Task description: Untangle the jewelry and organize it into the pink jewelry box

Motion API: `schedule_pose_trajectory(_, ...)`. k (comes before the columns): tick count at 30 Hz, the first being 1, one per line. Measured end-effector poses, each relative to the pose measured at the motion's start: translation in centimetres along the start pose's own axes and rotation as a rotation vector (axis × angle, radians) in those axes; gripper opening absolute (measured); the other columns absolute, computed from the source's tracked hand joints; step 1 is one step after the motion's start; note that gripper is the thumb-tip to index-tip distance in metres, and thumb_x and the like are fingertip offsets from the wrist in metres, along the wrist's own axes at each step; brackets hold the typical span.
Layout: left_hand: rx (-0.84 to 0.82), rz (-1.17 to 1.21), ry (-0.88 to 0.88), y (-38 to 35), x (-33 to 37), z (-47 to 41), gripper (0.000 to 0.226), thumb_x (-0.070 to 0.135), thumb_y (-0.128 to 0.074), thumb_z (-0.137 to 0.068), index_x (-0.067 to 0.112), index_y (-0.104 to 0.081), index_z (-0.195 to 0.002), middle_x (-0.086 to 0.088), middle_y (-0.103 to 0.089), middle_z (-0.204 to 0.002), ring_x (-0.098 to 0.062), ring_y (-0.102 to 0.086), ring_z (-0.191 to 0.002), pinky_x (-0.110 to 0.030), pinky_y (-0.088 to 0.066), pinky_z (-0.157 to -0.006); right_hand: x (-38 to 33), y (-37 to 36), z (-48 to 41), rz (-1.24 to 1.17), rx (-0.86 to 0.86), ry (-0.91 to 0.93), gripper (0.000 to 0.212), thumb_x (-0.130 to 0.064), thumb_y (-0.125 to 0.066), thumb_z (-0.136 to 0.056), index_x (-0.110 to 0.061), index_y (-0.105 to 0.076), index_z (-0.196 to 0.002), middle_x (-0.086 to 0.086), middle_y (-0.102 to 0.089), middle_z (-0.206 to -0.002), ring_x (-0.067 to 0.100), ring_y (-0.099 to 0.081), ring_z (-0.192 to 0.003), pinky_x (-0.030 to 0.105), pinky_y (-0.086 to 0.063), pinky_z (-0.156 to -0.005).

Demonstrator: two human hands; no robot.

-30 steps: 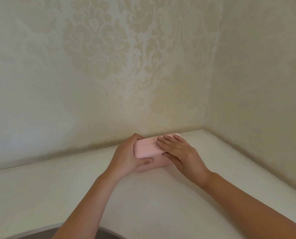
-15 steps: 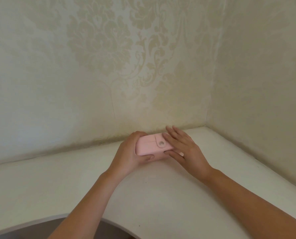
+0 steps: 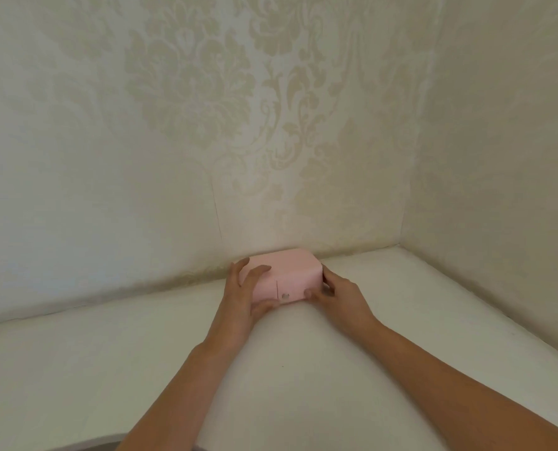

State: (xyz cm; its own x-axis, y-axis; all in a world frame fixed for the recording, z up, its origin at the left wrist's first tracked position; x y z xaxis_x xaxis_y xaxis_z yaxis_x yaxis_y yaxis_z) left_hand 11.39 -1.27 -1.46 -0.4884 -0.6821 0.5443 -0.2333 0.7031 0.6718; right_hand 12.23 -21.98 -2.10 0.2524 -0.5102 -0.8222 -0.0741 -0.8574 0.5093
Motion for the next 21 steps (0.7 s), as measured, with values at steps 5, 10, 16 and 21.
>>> schedule_pose_trajectory(5, 0.027, 0.001, 0.071, -0.1, -0.9, -0.3, 0.038, 0.017, -0.063, -0.089, 0.021, -0.053, -0.126, -0.002, -0.024, -0.148, -0.014, -0.038, -0.129, -0.011, -0.026, -0.094, 0.5, -0.7, -1.3, 0.154, -0.01, -0.022, 0.046, -0.028, -0.062, -0.088, -0.024, -0.049, -0.132, -0.005, -0.067, -0.111, 0.013, -0.061, -0.1, 0.022, -0.043, -0.076)
schedule_pose_trajectory(10, 0.03, -0.007, 0.091, -0.3, -1.2, -0.4, 0.042, 0.019, -0.063, -0.089, 0.022, -0.05, -0.129, 0.0, -0.029, -0.147, -0.014, -0.042, -0.126, -0.011, -0.026, -0.09, 0.9, -0.7, -1.5, 0.247, -0.005, -0.045, 0.037, -0.036, -0.06, -0.088, -0.017, -0.056, -0.12, 0.002, -0.069, -0.1, 0.019, -0.06, -0.089, 0.029, -0.042, -0.073)
schedule_pose_trajectory(16, 0.011, -0.035, 0.109, -0.1, -0.6, -0.3, 0.043, 0.021, -0.062, -0.089, 0.023, -0.048, -0.13, 0.001, -0.029, -0.148, -0.018, -0.046, -0.123, -0.018, -0.033, -0.089, -0.1, -0.2, -1.1, 0.285, -0.049, -0.056, 0.037, -0.034, -0.06, -0.089, -0.014, -0.057, -0.121, 0.002, -0.068, -0.108, 0.02, -0.06, -0.097, 0.026, -0.04, -0.07)
schedule_pose_trajectory(21, -0.1, -0.068, 0.217, 1.5, 0.3, -2.0, 0.039, 0.019, -0.064, -0.087, 0.019, -0.052, -0.124, -0.005, -0.042, -0.137, -0.021, -0.046, -0.123, -0.017, -0.03, -0.085, -3.1, 2.1, -2.2, 0.426, -0.219, -0.118, 0.024, -0.03, -0.065, -0.086, -0.02, -0.054, -0.067, -0.005, -0.054, -0.069, 0.016, -0.052, -0.072, 0.016, -0.03, -0.053)
Point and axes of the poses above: each hand's wrist, its own z-axis away from the middle knuckle, its own y-axis out of the back of the hand, x = y × z, the point moved 2 cm from there along -z, towards the middle knuckle
